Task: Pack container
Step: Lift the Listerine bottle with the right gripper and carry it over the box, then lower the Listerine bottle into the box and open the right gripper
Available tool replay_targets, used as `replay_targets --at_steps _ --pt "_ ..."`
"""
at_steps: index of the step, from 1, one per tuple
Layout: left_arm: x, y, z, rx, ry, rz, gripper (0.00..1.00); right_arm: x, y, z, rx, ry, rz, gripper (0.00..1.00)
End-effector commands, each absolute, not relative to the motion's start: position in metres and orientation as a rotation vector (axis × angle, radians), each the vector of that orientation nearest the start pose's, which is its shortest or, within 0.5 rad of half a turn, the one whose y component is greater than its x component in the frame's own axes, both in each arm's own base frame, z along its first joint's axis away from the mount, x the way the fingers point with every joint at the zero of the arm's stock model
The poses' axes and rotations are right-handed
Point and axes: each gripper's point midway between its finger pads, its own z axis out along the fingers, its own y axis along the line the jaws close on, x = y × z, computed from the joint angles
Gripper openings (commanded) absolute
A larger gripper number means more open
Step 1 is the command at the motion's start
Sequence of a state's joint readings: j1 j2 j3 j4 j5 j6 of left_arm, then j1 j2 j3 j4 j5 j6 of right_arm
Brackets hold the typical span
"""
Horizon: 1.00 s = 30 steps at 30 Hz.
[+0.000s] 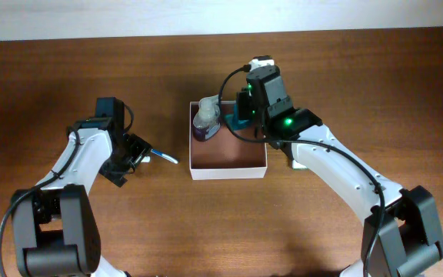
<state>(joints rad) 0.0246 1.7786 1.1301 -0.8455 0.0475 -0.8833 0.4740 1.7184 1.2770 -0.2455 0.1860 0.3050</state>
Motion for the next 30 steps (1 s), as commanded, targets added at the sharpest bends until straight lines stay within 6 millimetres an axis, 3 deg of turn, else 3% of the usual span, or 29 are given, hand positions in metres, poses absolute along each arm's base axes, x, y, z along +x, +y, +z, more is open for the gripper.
replay_targets --at_steps 1,5,12,19,23,30 --pt "0.322 0.001 0.024 -1.361 2.783 -0.086 0.83 0.461 0.19 0.189 0.068 2.193 0.223 0.18" --pt "0.322 0.002 0.023 -1.361 2.783 -0.083 0.83 0.463 0.182 0.19 0.167 2.178 0.206 0.17" --pt "0.321 0.002 0.024 -1.362 2.784 -0.079 0.82 0.465 0.183 0.183 0.17 2.19 0.201 0.16" --pt "0.321 0.002 0.023 -1.363 2.786 -0.078 0.82 0.469 0.185 0.162 0.172 2.222 0.186 0.16" --pt "0.32 0.002 0.023 -1.364 2.788 -0.077 0.82 0.472 0.187 0.165 0.175 2.204 0.196 0.17" --pt "0.32 0.002 0.023 -1.364 2.788 -0.076 0.82 0.473 0.187 0.165 0.175 2.201 0.198 0.43"
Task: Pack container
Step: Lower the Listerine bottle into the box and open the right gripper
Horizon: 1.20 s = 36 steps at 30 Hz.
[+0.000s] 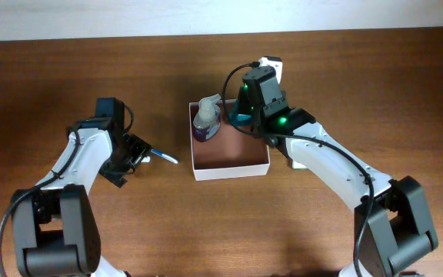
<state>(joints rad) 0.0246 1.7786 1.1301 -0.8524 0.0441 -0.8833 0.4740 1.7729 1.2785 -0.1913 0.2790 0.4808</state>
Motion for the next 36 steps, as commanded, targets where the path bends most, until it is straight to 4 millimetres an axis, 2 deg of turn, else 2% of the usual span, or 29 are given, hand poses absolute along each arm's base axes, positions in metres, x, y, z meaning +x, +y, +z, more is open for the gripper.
replay_targets --at_steps 1,5,9,12,14,15,16,19,22,24,27,31,32,34,36 --pt "0.32 0.002 0.023 -1.364 2.788 -0.076 0.82 0.473 0.187 0.165 0.174 2.201 0.199 0.51" --pt "0.32 0.002 0.023 -1.364 2.788 -0.075 0.82 0.473 0.187 0.166 0.174 2.2 0.2 0.72" --pt "0.319 0.009 0.023 -1.359 2.775 -0.012 0.82 0.474 0.188 0.172 0.133 2.184 0.192 0.79" --pt "0.317 0.015 0.023 -1.357 2.767 0.042 0.82 0.473 0.188 0.191 0.115 2.149 0.201 0.82" --pt "0.317 0.015 0.023 -1.356 2.766 0.042 0.82 0.472 0.187 0.212 0.11 2.109 0.214 0.85" --pt "0.317 0.016 0.023 -1.357 2.766 0.042 0.82 0.469 0.185 0.23 0.094 2.074 0.219 0.88" --pt "0.317 0.016 0.024 -1.357 2.765 0.041 0.82 0.467 0.184 0.237 0.087 2.061 0.218 0.88" --pt "0.317 0.016 0.024 -1.357 2.765 0.04 0.82 0.454 0.169 0.272 0.084 2.003 0.182 0.88" --pt "0.317 0.016 0.024 -1.357 2.764 0.041 0.82 0.438 0.156 0.285 0.101 2.008 0.145 0.88" --pt "0.317 0.016 0.024 -1.357 2.764 0.04 0.82 0.429 0.151 0.283 0.093 2.042 0.128 0.87" --pt "0.319 0.016 0.024 -1.355 2.759 0.036 0.83 0.41 0.141 0.268 0.07 2.137 0.076 0.88" --pt "0.321 0.016 0.024 -1.351 2.751 0.029 0.84 0.4 0.136 0.253 0.051 2.212 0.032 0.88" --pt "0.322 0.016 0.024 -1.351 2.75 0.027 0.92 0.399 0.135 0.251 0.045 2.218 0.026 0.88" --pt "0.322 0.016 0.024 -1.35 2.75 0.027 0.99 0.399 0.135 0.251 0.016 2.219 0.012 0.88" --pt "0.323 0.015 0.024 -1.302 2.771 0.02 0.99 0.398 0.132 0.25 -0.015 2.222 -0.025 0.89"
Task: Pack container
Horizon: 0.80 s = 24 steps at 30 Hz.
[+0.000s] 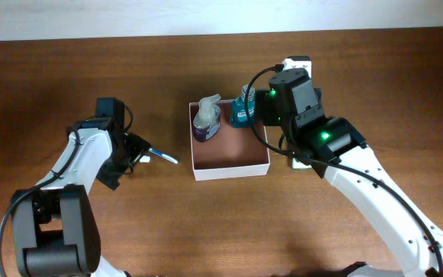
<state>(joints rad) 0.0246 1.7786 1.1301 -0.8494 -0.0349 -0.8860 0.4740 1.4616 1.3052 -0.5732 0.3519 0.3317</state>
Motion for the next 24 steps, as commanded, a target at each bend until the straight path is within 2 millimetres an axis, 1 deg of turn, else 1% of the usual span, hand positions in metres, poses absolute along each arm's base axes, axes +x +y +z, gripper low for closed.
replay_targets --at_steps 1,2,4,5,6,7,8,10,11,12,13,14,15,16,18,19,20,22,24 --pt "0.326 0.014 0.025 -1.239 2.79 0.011 0.93 0.398 0.127 0.25 -0.003 2.221 -0.054 0.96" --pt "0.332 0.014 0.029 -1.153 2.809 0.005 0.89 0.397 0.122 0.25 0.009 2.225 -0.075 0.99" --pt "0.346 0.014 0.04 -0.969 2.839 -0.013 0.7 0.397 0.11 0.247 0.067 2.24 -0.082 0.99" --pt "0.354 0.01 0.049 -0.868 2.85 -0.049 0.64 0.396 0.098 0.246 0.122 2.251 -0.089 0.99" --pt "0.361 0.006 0.057 -0.791 2.852 -0.087 0.58 0.396 0.093 0.245 0.146 2.255 -0.094 0.99" --pt "0.372 -0.001 0.071 -0.702 2.839 -0.155 0.52 0.395 0.076 0.242 0.206 2.269 -0.115 0.99" --pt "0.379 -0.005 0.081 -0.668 2.822 -0.193 0.52 0.395 0.064 0.24 0.245 2.278 -0.13 0.99" --pt "0.39 -0.01 0.102 -0.647 2.771 -0.252 0.52 0.393 0.035 0.234 0.324 2.303 -0.181 0.99" --pt "0.395 -0.012 0.114 -0.635 2.739 -0.272 0.52 0.39 0.016 0.231 0.374 2.319 -0.215 0.99" --pt "0.401 -0.015 0.126 -0.618 2.706 -0.305 0.52 0.386 -0.008 0.227 0.44 2.334 -0.253 0.99" --pt "0.404 -0.017 0.134 -0.606 2.684 -0.329 0.51 0.383 -0.019 0.225 0.482 2.337 -0.268 0.98" --pt "0.407 -0.02 0.142 -0.59 2.66 -0.357 0.5 0.379 -0.036 0.223 0.547 2.339 -0.289 0.99" --pt "0.413 -0.028 0.156 -0.548 2.617 -0.409 0.46 0.375 -0.057 0.22 0.611 2.344 -0.302 0.99" --pt "0.418 -0.042 0.171 -0.439 2.574 -0.471 0.41 0.37 -0.076 0.218 0.676 2.346 -0.31 0.99" --pt "0.422 -0.064 0.191 -0.307 2.518 -0.511 0.39 0.361 -0.107 0.216 0.782 2.33 -0.332 0.99" --pt "0.422 -0.072 0.197 -0.263 2.499 -0.513 0.39 0.358 -0.117 0.216 0.813 2.324 -0.344 0.99" --pt "0.422 -0.087 0.206 -0.174 2.469 -0.513 0.4 0.353 -0.131 0.216 0.86 2.311 -0.36 0.99" --pt "0.422 -0.1 0.214 -0.111 2.443 -0.498 0.41 0.349 -0.141 0.215 0.897 2.302 -0.362 0.99" --pt "0.421 -0.109 0.22 -0.081 2.42 -0.435 0.41 0.344 -0.151 0.215 0.932 2.294 -0.376 0.99"
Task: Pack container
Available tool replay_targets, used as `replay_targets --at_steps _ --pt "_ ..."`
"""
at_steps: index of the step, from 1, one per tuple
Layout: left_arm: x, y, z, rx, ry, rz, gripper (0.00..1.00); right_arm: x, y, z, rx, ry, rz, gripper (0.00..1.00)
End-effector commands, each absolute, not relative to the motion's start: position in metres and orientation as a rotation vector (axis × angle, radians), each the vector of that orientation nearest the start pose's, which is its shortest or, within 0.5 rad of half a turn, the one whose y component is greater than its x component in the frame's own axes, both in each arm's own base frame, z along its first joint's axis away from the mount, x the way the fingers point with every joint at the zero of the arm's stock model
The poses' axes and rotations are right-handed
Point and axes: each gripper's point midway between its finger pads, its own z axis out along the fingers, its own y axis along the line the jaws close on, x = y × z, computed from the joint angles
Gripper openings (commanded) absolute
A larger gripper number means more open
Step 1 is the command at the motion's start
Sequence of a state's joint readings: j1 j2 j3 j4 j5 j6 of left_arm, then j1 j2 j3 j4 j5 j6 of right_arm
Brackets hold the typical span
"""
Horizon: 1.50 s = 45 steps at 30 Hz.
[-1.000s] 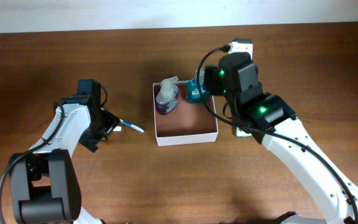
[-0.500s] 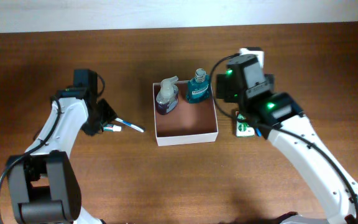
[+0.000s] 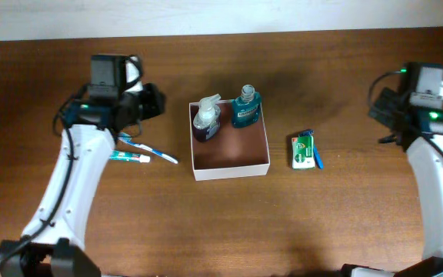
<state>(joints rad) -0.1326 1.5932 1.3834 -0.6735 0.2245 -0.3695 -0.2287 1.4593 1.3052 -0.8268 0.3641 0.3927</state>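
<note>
The white box (image 3: 230, 171) with a brown floor stands at mid-table. In its back left corner is a purple soap bottle (image 3: 206, 120), and a teal bottle (image 3: 244, 108) stands in its back right corner. A green packet (image 3: 304, 151) lies on the table right of the box. Left of the box lie a toothbrush (image 3: 151, 149) and a toothpaste tube (image 3: 129, 156). My left gripper (image 3: 152, 101) hangs raised behind them, holding nothing that I can see. My right gripper (image 3: 381, 109) is far right, away from everything, jaws apart and empty.
The wooden table's back edge (image 3: 221, 35) meets a pale wall. The box floor in front of the two bottles is bare. Both arms' bases sit at the near corners.
My right gripper was at the teal bottle at the box's back right corner; it is now far right and the bottle stands alone. My left arm has lifted off the table, uncovering the toothpaste tube.
The right gripper held the teal bottle over the box's back right part, then stood it lower beside the purple bottle, then was at its top, and is now withdrawn. The left gripper rested by the toothbrush throughout and is now raised.
</note>
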Motion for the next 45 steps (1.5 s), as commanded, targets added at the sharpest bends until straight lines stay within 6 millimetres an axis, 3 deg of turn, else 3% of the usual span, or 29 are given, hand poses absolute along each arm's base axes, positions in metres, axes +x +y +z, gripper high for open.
replay_targets --at_steps 1,4,9,20,24,34,40,45 --pt "0.421 -0.114 0.22 -0.067 2.413 -0.407 0.41 0.343 -0.152 0.214 0.938 2.297 -0.379 0.99" --pt "0.419 -0.138 0.224 0.001 2.389 -0.401 0.41 0.343 -0.153 0.214 0.939 2.296 -0.379 0.99" --pt "0.419 -0.156 0.231 0.049 2.355 -0.415 0.4 0.343 -0.153 0.214 0.939 2.296 -0.379 0.99" --pt "0.425 -0.17 0.241 0.186 2.284 -0.395 0.4 0.343 -0.153 0.214 0.939 2.296 -0.379 0.99" --pt "0.427 -0.171 0.242 0.358 2.241 -0.317 0.4 0.343 -0.153 0.214 0.939 2.296 -0.379 0.99" --pt "0.425 -0.186 0.229 0.484 2.247 -0.372 0.41 0.343 -0.153 0.214 0.938 2.296 -0.379 0.99" --pt "0.431 -0.19 0.204 0.494 2.297 -0.374 0.53 0.343 -0.153 0.214 0.939 2.296 -0.379 0.99" --pt "0.433 -0.191 0.205 0.493 2.287 -0.374 0.62 0.343 -0.153 0.214 0.939 2.296 -0.379 0.99"
